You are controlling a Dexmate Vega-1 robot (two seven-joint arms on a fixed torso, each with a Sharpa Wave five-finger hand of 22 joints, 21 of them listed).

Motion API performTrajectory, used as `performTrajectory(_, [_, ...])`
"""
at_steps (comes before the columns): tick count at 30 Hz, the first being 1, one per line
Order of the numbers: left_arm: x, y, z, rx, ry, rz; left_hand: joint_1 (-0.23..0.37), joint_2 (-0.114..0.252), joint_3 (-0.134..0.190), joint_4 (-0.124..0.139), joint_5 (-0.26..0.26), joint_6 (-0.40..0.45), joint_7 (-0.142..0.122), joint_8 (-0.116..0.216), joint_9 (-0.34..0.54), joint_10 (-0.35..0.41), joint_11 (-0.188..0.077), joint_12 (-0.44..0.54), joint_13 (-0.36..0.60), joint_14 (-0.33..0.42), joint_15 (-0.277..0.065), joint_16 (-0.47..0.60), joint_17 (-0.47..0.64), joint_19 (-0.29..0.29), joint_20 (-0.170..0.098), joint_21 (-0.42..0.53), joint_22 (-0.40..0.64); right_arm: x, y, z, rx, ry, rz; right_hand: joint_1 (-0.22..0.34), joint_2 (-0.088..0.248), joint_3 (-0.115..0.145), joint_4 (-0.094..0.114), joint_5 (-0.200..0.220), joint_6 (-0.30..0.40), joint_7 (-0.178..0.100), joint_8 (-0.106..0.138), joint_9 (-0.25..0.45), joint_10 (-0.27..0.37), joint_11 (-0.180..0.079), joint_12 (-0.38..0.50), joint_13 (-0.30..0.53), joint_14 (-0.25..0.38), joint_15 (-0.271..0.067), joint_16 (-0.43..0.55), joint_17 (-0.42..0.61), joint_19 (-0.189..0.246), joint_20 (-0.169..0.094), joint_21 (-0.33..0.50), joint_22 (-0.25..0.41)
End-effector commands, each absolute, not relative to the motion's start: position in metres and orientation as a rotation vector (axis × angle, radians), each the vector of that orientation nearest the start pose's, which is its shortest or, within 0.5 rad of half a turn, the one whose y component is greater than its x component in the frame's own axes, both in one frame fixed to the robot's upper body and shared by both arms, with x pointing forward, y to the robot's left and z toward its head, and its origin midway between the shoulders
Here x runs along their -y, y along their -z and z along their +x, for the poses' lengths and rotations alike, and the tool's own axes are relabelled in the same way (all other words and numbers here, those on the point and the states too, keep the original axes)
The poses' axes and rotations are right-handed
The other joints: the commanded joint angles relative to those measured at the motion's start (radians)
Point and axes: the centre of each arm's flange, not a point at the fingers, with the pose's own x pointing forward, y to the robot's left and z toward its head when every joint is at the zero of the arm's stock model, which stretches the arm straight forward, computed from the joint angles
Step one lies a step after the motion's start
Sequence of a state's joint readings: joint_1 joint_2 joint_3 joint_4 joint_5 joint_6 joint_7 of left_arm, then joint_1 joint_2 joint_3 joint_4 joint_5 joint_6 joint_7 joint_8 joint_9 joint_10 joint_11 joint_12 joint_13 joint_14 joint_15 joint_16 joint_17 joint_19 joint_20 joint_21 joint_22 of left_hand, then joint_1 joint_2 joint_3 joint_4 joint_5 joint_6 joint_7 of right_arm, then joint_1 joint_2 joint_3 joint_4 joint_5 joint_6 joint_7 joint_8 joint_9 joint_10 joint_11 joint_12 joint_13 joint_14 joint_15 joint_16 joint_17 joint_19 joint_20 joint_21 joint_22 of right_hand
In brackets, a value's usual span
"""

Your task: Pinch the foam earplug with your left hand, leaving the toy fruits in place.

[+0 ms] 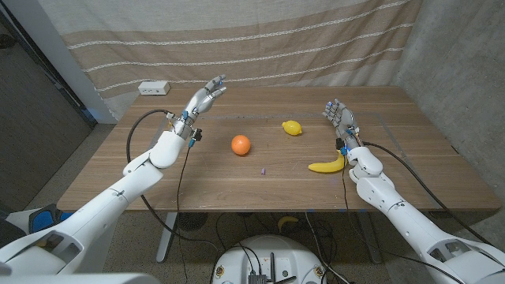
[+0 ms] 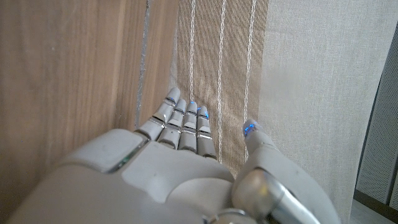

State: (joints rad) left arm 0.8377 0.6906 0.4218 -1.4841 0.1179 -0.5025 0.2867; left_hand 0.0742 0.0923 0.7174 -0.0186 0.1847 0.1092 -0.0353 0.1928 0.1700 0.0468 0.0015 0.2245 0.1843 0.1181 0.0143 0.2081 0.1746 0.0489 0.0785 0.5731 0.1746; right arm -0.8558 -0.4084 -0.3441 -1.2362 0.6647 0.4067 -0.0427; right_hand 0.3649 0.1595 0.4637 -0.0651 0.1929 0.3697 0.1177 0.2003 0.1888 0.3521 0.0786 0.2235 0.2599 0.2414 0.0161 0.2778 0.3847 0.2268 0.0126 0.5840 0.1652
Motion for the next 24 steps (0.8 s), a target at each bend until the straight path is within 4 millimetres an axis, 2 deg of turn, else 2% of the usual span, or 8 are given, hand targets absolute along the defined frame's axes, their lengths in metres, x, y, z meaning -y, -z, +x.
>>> performTrajectory(1, [-0.247, -0.038, 0.570, 1.104, 0.089, 0.865, 0.006, -0.003, 0.004, -0.007, -0.001, 0.012, -0.004, 0.008, 0.006, 0.013, -0.004, 0.009, 0.002, 0.011, -0.006, -0.003, 0.003, 0.006, 0.004, -0.003, 0.005, 0.285, 0.044, 0.653, 0.660, -0.104, 0.193, 0.007, -0.004, 0.002, -0.011, 0.008, 0.014, 0.001, 0.009, 0.001, 0.013, 0.001, 0.002, 0.000, 0.008, -0.001, 0.007, 0.000, 0.007, -0.003, -0.002, 0.004])
performTrajectory(19, [-0.226, -0.034, 0.558, 1.128, 0.199, 0.957, 0.000, -0.005, 0.003, -0.017, -0.003, 0.041, -0.004, 0.011, 0.006, 0.029, -0.008, 0.008, 0.002, 0.019, -0.010, -0.005, 0.004, 0.005, 0.001, -0.011, 0.005, 0.286, 0.050, 0.644, 0.678, -0.092, 0.207, 0.005, -0.002, 0.001, -0.022, 0.010, 0.022, 0.002, 0.009, 0.001, 0.018, 0.002, 0.002, -0.002, 0.011, -0.002, 0.008, -0.001, 0.014, -0.003, -0.012, 0.004])
performTrajectory(24, [-0.222, -0.032, 0.553, 1.129, 0.214, 0.991, 0.003, -0.008, 0.003, -0.028, -0.004, 0.056, -0.004, 0.013, 0.007, 0.038, -0.013, 0.009, 0.002, 0.020, -0.012, -0.007, 0.003, 0.004, -0.001, -0.015, 0.005, 0.288, 0.053, 0.640, 0.682, -0.088, 0.213, 0.005, -0.001, 0.001, -0.024, 0.010, 0.023, 0.002, 0.008, 0.002, 0.020, 0.002, 0.002, -0.002, 0.011, 0.000, 0.009, -0.002, 0.015, -0.003, -0.014, 0.004])
